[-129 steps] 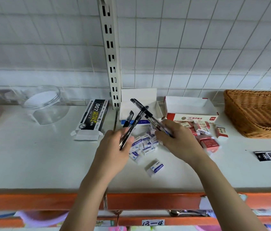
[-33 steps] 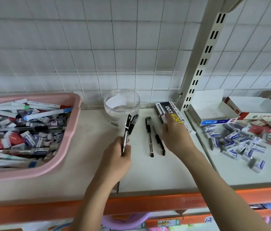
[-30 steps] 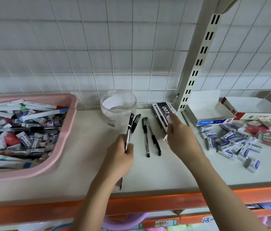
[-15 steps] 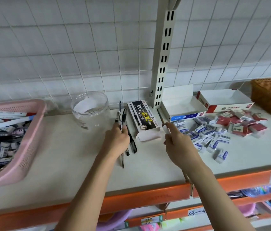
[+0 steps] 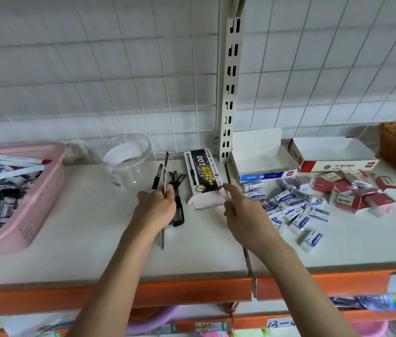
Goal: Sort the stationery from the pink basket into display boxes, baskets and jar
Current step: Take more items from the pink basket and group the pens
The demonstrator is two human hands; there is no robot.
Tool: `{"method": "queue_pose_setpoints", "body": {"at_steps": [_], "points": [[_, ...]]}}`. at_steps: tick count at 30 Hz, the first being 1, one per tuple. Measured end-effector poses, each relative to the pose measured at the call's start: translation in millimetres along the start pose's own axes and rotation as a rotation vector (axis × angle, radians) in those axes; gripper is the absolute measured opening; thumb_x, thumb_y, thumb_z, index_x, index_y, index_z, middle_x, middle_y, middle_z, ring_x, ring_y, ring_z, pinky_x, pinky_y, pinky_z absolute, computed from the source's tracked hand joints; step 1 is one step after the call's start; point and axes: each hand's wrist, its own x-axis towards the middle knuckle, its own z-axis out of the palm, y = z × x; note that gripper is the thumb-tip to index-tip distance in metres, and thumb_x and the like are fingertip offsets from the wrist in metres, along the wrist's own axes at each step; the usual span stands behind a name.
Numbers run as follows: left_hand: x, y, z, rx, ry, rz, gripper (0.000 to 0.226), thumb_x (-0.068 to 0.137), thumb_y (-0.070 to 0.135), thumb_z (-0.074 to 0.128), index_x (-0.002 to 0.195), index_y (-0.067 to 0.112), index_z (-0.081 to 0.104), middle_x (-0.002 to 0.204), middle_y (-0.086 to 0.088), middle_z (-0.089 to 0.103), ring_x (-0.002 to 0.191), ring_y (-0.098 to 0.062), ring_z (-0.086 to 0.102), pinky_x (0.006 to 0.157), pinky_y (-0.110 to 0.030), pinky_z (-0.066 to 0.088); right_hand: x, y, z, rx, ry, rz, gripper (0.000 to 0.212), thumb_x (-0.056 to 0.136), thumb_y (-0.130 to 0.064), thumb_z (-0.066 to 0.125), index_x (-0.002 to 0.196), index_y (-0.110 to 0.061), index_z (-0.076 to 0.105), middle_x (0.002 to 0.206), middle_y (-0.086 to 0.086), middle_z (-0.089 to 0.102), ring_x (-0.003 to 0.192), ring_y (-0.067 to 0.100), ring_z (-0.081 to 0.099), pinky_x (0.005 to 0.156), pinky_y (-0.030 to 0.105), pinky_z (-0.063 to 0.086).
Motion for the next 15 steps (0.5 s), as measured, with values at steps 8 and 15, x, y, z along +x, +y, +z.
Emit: {"method": "queue_pose_setpoints", "body": {"at_steps": [8, 15], "points": [[-1, -4, -4, -0.165, 0.043, 0.015, 0.040, 0.094, 0.008, 0.032, 0.133, 0.013, 0.032, 0.099, -0.018, 0.056, 0.072, -0.024, 0.051, 0.050, -0.028, 0.033, 0, 4, 0, 0.017, -0.018, -0.023, 0.043, 0.098, -0.009, 0.037, 0.140, -0.019, 0.035, 0.097, 0.015, 0.066, 0.073, 0.026, 0.054, 0.065, 0.030, 0.041], [1, -35, -15, -0.162, 0.062, 0.024, 0.040, 0.095, 0.033, 0.049, 0.125, 0.007, 0.045, 0.104, -0.014, 0.060, 0.075, -0.020, 0.055, 0.060, -0.027, 0.036, -1, -1, 7, -0.003, 0.010, -0.011, 0.044, 0.098, -0.010, 0.037, 0.141, -0.019, 0.034, 0.090, 0.009, 0.061, 0.080, 0.028, 0.054, 0.065, 0.031, 0.036]]}}
